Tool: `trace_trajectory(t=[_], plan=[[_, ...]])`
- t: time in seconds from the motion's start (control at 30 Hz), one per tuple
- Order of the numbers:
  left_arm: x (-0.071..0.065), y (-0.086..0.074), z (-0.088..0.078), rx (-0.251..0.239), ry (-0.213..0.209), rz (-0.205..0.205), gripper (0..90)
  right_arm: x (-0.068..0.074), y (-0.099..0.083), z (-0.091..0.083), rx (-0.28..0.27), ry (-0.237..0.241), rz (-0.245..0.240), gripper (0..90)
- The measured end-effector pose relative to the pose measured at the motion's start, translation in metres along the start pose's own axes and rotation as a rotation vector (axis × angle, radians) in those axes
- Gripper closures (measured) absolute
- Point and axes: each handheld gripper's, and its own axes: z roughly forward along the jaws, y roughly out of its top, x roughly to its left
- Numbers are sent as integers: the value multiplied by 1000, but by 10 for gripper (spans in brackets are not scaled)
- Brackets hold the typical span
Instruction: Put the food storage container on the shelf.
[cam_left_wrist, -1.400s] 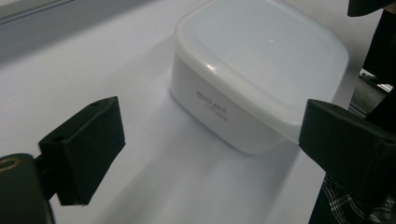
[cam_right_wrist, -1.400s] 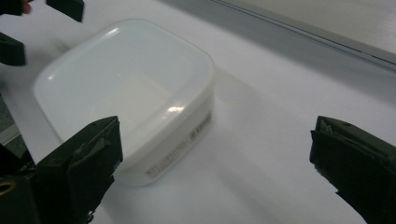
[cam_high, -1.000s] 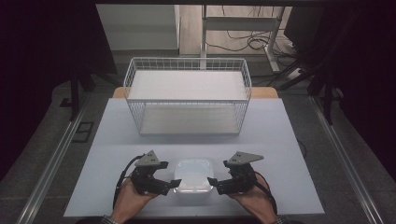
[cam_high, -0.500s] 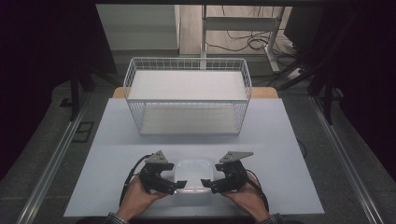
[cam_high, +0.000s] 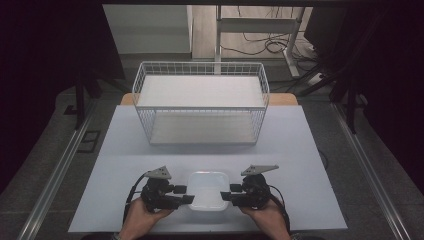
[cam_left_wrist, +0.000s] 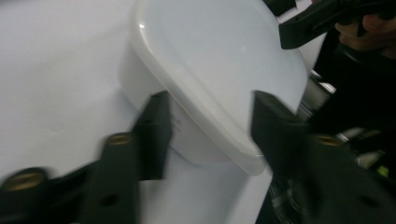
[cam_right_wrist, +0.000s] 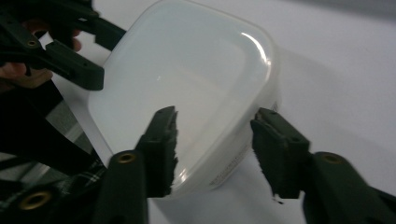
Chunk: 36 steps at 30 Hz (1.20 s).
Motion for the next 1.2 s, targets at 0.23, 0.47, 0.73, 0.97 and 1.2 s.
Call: trace_trajectory(t=[0.23, 0.47, 0.73, 0.97, 1.2], plan=[[-4, 1, -2, -50, 39, -45, 675, -1, -2, -10, -62, -8, 54, 686], [-1, 2, -2, -81, 54, -64, 797, 0, -1, -15, -117, -67, 28, 776], [1, 7, -3, -92, 65, -59, 798, 2, 3, -17, -152, -85, -17, 778], [1, 13, -9, -104, 75, -46, 798, 2, 10, -21, -178, -68, -52, 782], [2, 22, -16, -127, 92, -40, 797, 1, 21, -21, -193, -66, -75, 782]])
